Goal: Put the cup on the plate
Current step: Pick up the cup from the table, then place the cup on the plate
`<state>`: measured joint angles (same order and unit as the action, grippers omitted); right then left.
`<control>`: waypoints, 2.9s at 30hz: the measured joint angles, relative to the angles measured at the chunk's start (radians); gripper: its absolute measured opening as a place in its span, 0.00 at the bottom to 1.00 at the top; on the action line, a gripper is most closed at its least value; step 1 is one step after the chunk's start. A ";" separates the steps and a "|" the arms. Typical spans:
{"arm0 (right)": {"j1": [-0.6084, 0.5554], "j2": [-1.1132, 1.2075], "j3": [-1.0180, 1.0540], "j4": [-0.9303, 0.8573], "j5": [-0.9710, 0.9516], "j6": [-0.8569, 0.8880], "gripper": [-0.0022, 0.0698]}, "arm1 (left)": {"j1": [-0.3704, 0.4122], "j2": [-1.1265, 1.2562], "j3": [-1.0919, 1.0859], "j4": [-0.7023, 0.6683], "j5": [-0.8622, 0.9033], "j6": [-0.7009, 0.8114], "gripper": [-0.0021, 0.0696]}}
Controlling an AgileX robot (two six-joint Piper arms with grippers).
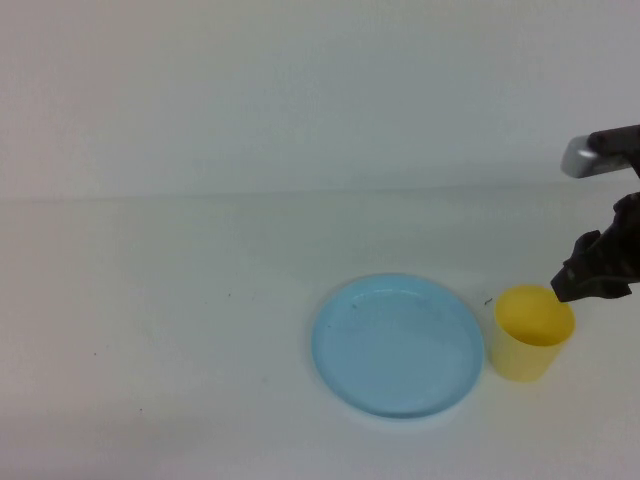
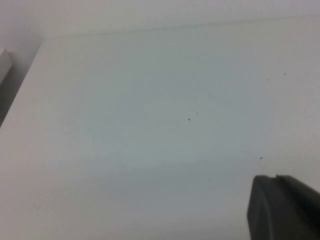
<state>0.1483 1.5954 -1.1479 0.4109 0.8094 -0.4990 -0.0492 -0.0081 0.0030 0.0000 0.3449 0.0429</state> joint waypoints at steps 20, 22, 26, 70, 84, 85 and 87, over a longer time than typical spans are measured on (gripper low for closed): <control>0.000 0.176 0.000 -0.064 -0.088 0.026 0.51 | 0.000 0.001 0.000 0.000 0.000 0.000 0.03; 0.000 0.187 0.000 -0.064 -0.097 0.021 0.47 | 0.000 0.001 0.000 0.000 0.000 0.000 0.03; 0.000 0.194 -0.003 -0.064 -0.113 0.014 0.24 | 0.000 0.001 0.000 0.000 0.000 0.000 0.03; 0.356 0.354 -0.301 -0.249 -0.166 0.205 0.07 | 0.000 0.001 0.000 0.000 0.000 0.000 0.03; 0.356 0.369 -0.325 -0.273 -0.169 0.211 0.21 | 0.000 0.001 0.000 0.000 0.000 0.000 0.03; 0.356 0.369 -0.340 -0.273 -0.161 0.211 0.25 | 0.000 0.001 0.000 0.000 0.000 0.000 0.03; 0.356 0.369 -0.373 -0.274 -0.138 0.211 0.31 | 0.000 0.001 0.000 0.000 0.000 0.000 0.03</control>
<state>0.5044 1.9642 -1.5213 0.1372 0.6713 -0.2878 -0.0492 -0.0076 0.0030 0.0000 0.3449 0.0429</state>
